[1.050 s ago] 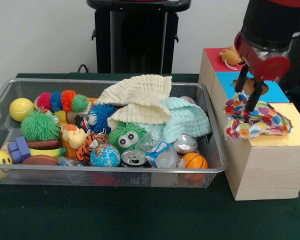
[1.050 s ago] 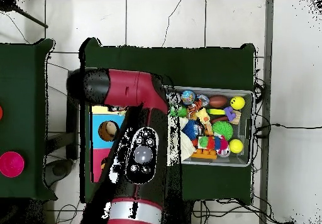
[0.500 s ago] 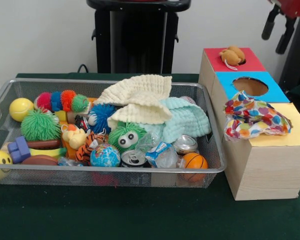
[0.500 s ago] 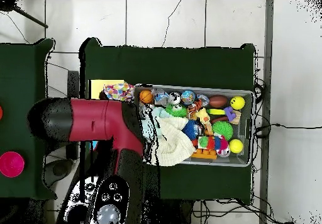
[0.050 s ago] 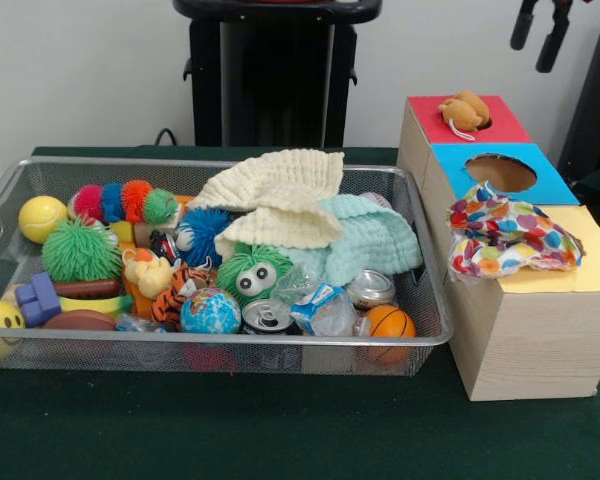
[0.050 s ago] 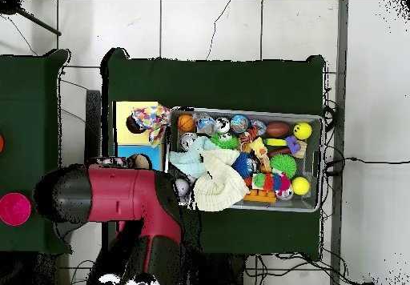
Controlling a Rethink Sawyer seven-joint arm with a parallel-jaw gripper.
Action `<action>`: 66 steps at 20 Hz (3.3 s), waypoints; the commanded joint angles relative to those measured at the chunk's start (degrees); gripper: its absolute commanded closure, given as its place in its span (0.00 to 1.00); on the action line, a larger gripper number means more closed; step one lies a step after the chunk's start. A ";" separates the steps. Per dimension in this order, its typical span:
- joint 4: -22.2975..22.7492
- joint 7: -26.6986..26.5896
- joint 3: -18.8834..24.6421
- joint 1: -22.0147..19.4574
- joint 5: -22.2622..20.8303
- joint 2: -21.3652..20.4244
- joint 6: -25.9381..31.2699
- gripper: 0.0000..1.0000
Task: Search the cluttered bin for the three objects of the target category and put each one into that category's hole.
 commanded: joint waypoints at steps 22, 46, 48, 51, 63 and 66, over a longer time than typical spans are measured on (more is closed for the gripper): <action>18.56 1.89 3.61 -0.11 -3.01 1.38 -12.27 1.00; 12.14 5.38 8.54 0.03 3.32 13.94 -19.15 1.00; 10.65 7.10 8.46 1.29 4.52 15.92 -19.85 1.00; 9.53 7.60 8.89 2.00 5.84 18.60 -21.23 1.00; 6.07 9.42 8.64 5.34 10.59 24.57 -26.74 1.00; 5.95 8.67 8.65 5.57 11.21 25.25 -27.95 1.00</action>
